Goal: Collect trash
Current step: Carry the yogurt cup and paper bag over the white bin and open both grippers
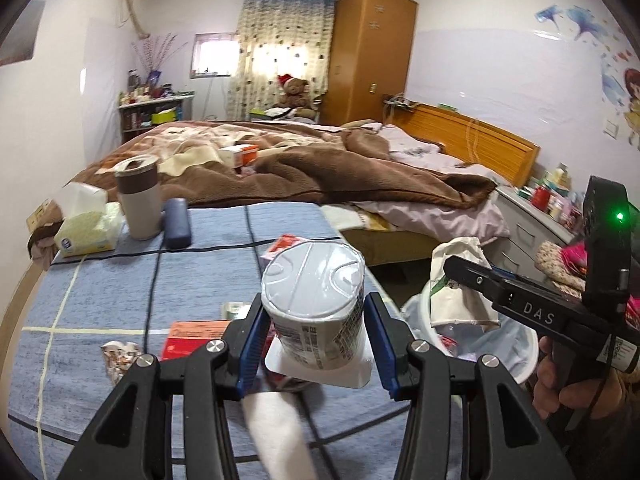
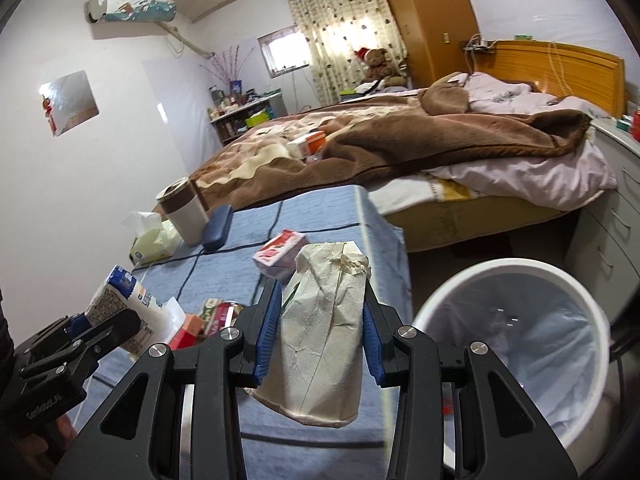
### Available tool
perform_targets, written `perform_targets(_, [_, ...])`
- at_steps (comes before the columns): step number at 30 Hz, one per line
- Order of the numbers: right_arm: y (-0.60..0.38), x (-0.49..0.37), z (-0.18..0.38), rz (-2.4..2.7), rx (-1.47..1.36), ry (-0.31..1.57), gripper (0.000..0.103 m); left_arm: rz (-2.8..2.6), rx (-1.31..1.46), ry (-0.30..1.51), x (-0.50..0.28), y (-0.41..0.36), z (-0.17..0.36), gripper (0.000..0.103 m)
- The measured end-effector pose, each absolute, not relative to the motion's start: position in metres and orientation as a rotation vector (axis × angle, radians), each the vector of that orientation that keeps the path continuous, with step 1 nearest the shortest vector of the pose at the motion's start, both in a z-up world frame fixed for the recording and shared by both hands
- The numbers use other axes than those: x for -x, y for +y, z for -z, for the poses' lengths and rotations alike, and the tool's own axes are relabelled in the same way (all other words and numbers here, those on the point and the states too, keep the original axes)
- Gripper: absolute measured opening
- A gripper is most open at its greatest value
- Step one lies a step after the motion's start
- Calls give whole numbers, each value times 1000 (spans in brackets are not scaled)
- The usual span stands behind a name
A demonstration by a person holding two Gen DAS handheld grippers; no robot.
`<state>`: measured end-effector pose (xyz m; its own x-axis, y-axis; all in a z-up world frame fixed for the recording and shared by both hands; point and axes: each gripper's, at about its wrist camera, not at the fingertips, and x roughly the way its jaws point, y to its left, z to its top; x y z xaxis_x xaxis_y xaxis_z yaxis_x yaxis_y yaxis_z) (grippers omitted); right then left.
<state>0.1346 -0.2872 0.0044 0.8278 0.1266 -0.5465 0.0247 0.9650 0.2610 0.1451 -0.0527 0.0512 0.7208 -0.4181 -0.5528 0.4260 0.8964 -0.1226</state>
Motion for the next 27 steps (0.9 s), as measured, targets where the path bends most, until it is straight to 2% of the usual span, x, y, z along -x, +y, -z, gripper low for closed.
perform_targets(27, [-396,-86,18,202,-211,636,39,741,-152,653,-113,-209,-26,50])
